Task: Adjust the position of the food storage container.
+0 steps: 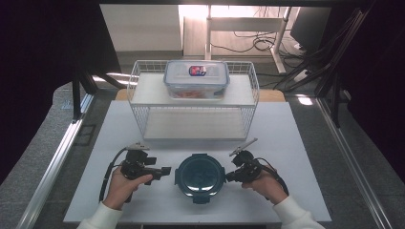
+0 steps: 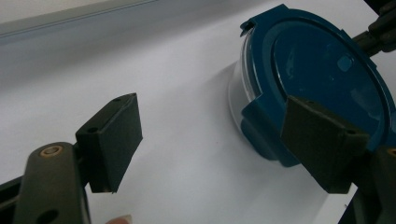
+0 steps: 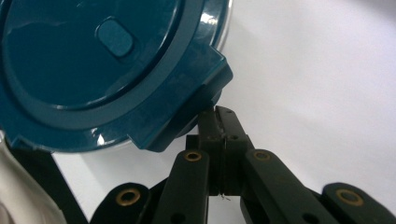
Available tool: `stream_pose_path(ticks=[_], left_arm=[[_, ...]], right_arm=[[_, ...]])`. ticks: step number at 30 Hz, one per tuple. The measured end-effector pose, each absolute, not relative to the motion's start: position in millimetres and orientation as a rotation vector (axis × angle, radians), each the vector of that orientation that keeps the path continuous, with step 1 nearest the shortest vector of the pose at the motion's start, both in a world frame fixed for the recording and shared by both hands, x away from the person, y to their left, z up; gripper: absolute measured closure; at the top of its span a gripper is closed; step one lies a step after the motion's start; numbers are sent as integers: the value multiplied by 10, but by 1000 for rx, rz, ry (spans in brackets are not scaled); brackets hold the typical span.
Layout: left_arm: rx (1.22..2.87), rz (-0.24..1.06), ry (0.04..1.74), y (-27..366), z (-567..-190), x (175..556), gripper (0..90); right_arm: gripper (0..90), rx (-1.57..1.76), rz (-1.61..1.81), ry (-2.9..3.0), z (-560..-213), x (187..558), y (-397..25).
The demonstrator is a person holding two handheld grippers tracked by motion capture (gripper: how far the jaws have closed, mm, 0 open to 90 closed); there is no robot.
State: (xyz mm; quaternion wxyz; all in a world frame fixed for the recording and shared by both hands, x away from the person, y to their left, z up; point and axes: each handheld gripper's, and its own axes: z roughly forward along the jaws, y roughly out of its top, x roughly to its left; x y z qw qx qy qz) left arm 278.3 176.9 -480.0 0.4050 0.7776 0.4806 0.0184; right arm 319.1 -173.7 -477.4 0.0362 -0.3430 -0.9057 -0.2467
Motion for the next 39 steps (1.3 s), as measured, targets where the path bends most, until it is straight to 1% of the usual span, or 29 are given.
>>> stream_pose_path(ticks=[11, 19, 21, 22, 23, 24, 25, 27, 28, 29, 30, 32, 39], left_arm=[[1947, 61, 1216, 1793, -4780, 2765, 199], [1922, 89, 1214, 1823, -4740, 2736, 207], [1923, 88, 1213, 1808, -4741, 2730, 207], [1930, 90, 1209, 1798, -4741, 2724, 206], [1930, 90, 1209, 1798, -4741, 2724, 206], [1935, 85, 1200, 1781, -4740, 2717, 205], [1937, 88, 1198, 1777, -4740, 2713, 204], [1943, 92, 1195, 1769, -4737, 2707, 203], [1942, 92, 1195, 1769, -4736, 2706, 201], [1942, 92, 1195, 1769, -4736, 2706, 200], [1939, 94, 1203, 1768, -4733, 2703, 197], [1931, 94, 1214, 1767, -4730, 2698, 193], [1923, 99, 1238, 1764, -4732, 2692, 179]], right_arm=[[889, -1025, -805, -2761, -4797, 3173, -1759], [888, -1130, -995, -2770, -4625, 3131, -2051], [869, -1148, -1066, -2746, -4599, 3092, -2103], [753, -1145, -1127, -2704, -4612, 3059, -2135], [753, -1145, -1127, -2704, -4612, 3059, -2135], [505, -1153, -1153, -2656, -4635, 3045, -2150], [424, -1165, -1170, -2641, -4640, 3035, -2160], [332, -1175, -1214, -2607, -4645, 3021, -2184], [301, -1182, -1231, -2587, -4651, 3022, -2197], [301, -1182, -1231, -2587, -4651, 3022, -2197], [267, -1199, -1266, -2550, -4666, 3030, -2217], [249, -1212, -1306, -2507, -4680, 3034, -2236], [233, -1240, -1324, -2472, -4735, 3036, -2248]])
